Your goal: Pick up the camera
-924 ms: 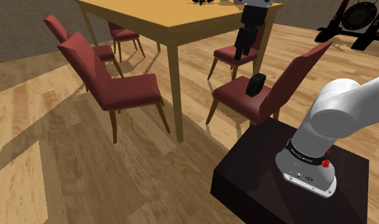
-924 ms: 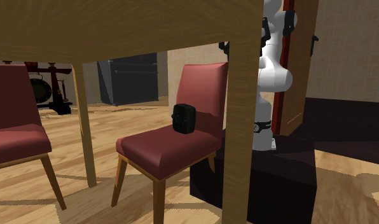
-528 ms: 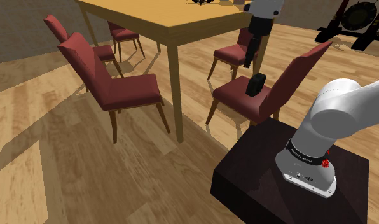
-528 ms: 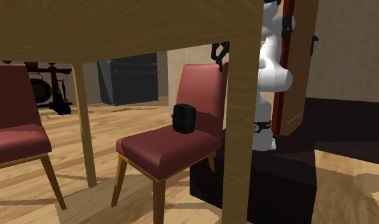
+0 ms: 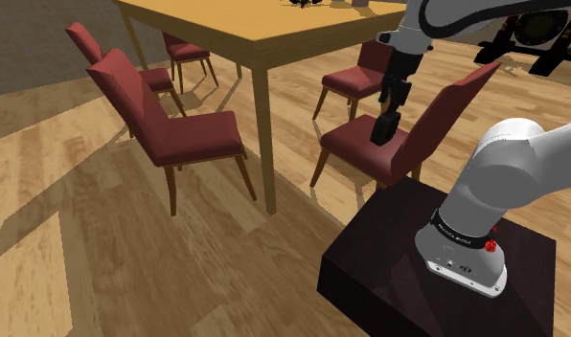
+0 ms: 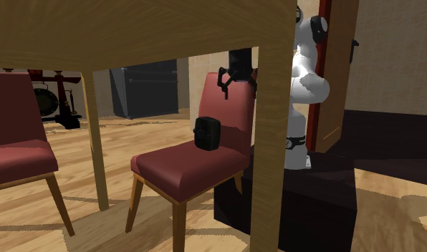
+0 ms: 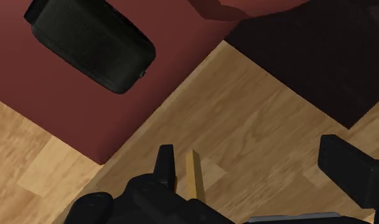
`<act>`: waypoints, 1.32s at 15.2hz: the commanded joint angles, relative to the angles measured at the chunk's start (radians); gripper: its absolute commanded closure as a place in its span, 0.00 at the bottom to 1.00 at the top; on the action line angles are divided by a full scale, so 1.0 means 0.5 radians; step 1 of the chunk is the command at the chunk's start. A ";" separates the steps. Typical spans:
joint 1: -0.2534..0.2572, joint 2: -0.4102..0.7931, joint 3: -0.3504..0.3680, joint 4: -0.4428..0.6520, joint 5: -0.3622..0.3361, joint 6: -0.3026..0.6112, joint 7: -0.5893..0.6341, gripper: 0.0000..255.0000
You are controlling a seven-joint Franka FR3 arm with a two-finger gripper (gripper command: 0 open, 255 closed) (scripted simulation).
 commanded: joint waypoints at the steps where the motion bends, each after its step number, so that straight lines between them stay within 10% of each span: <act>1: 0.007 0.027 -0.124 -0.053 -0.107 0.114 -0.236 0.00; 8: 0.150 0.373 -0.645 -0.007 -0.377 0.565 -1.045 0.00; 18: 0.194 0.542 -0.789 -0.113 -0.418 0.849 -1.107 0.00; 19: 0.193 0.547 -0.793 -0.123 -0.422 0.864 -1.106 1.00; 20: 0.197 0.563 -0.806 -0.119 -0.422 0.877 -1.116 1.00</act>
